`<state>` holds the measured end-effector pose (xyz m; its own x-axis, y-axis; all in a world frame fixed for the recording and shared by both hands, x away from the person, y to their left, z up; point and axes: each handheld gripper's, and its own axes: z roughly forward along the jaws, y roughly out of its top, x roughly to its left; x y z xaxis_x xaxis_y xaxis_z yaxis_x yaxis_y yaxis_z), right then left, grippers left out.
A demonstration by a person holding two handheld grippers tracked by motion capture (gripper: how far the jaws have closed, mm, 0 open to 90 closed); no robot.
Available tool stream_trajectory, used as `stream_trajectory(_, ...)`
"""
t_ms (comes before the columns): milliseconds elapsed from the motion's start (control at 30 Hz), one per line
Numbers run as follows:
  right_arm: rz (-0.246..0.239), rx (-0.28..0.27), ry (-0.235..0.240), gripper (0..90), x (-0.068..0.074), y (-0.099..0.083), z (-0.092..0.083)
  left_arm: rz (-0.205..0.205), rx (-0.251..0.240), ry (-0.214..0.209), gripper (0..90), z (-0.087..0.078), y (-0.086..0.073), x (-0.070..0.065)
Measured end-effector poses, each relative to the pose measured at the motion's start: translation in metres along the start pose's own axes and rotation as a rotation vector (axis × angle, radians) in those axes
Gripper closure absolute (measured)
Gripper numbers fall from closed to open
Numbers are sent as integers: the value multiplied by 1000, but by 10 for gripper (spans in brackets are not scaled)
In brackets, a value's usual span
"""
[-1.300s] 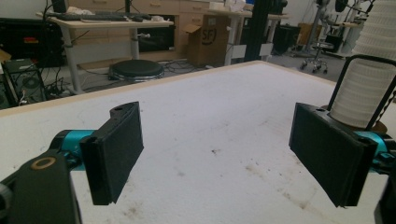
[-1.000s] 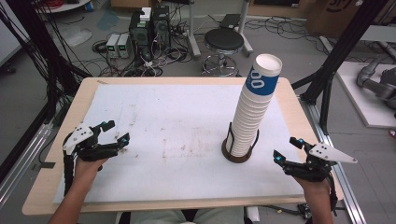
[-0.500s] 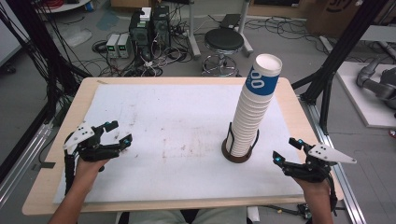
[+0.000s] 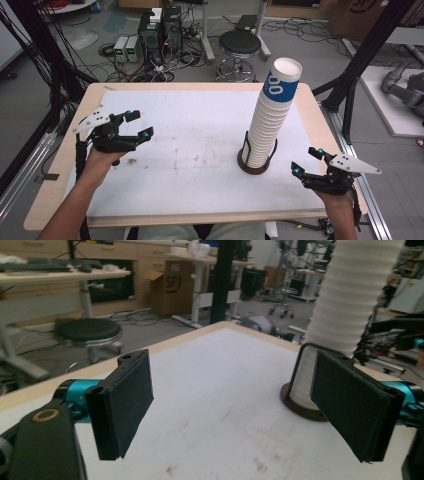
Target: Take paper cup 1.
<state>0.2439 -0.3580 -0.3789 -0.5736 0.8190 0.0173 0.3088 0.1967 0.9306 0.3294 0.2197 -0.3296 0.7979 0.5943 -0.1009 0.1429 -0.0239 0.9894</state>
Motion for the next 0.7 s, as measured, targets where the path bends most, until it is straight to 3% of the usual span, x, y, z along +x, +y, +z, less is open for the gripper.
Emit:
stream_trajectory(400, 3, -3, -6, 178, 0, -2, -4, 60, 22, -187, 172, 49, 58, -24)
stream_trajectory(467, 0, -3, -6, 178, 0, -2, -4, 66, 25, -196, 172, 52, 62, -26)
stream_trajectory(533, -1, -4, -5, 178, 0, -2, -4, 97, 37, -234, 172, 65, 80, -38)
stream_trajectory(700, -3, -4, -1, 178, 0, -1, -4, 120, 41, -297, 172, 89, 106, -56)
